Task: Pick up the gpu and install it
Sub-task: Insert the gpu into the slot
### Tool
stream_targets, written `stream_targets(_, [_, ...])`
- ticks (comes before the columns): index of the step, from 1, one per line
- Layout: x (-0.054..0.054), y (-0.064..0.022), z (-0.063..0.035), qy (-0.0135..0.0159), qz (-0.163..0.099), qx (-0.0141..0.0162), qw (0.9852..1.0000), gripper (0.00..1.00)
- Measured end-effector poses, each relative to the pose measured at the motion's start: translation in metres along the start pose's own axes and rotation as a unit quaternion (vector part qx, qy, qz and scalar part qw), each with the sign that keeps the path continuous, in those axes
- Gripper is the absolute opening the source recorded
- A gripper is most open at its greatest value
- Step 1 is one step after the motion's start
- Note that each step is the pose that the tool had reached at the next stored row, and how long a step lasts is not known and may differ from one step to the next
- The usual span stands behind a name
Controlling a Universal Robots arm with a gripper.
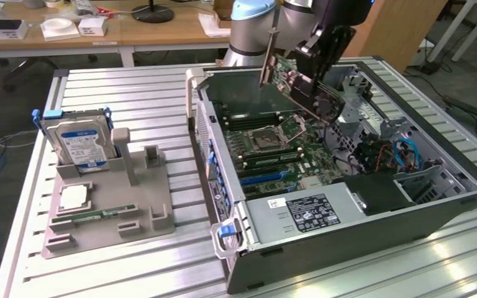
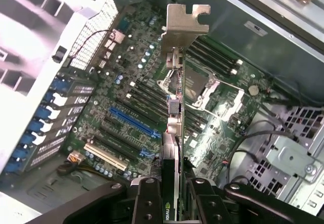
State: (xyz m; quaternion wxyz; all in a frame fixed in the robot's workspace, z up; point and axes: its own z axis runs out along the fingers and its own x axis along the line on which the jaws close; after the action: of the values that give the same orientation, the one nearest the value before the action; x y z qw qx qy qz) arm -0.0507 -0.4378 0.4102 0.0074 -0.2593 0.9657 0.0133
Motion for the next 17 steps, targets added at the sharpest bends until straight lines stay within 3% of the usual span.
stream_targets(5, [0.0, 0.0, 0.0001, 0.0007, -0.033, -0.0007, 0.9994, 0.26])
stream_targets(9, [0.0, 0.0, 0.0001, 0.0014, -0.061, -0.0013, 0.9981, 0.26])
stream_targets(13, [0.0, 0.0, 0.0002, 0.0019, -0.089, -0.0019, 0.996, 0.26])
stream_targets(17, [0.0, 0.0, 0.0002, 0.0026, -0.118, -0.0025, 0.993, 0.26])
